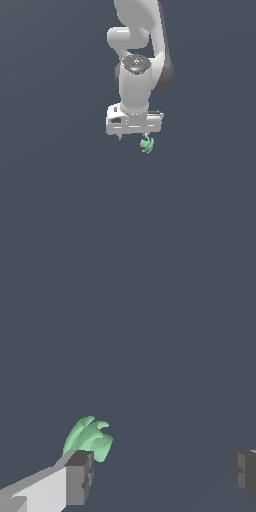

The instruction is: Pick up the object and move it to a goal position.

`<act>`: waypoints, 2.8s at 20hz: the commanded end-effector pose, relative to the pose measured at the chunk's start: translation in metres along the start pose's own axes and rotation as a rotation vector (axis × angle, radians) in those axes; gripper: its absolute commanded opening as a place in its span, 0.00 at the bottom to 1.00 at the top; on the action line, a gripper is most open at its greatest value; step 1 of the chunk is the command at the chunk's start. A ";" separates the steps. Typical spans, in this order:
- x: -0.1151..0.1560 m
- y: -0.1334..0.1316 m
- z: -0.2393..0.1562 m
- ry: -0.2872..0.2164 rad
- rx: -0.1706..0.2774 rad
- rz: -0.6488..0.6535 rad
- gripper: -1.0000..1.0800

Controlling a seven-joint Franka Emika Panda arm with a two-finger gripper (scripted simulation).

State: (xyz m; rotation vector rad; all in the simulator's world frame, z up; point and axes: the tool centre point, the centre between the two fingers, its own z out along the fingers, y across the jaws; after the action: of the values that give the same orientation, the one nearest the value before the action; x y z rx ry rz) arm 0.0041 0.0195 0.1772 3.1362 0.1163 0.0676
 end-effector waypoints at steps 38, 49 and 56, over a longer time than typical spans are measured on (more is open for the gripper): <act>-0.046 -0.080 0.088 -0.043 -0.005 0.420 0.96; -0.049 -0.080 0.131 -0.043 -0.005 0.424 0.96; -0.048 -0.081 0.135 -0.043 -0.005 0.424 0.00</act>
State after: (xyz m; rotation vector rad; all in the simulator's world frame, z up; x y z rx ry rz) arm -0.0441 0.0968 0.0406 3.0941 -0.5461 0.0006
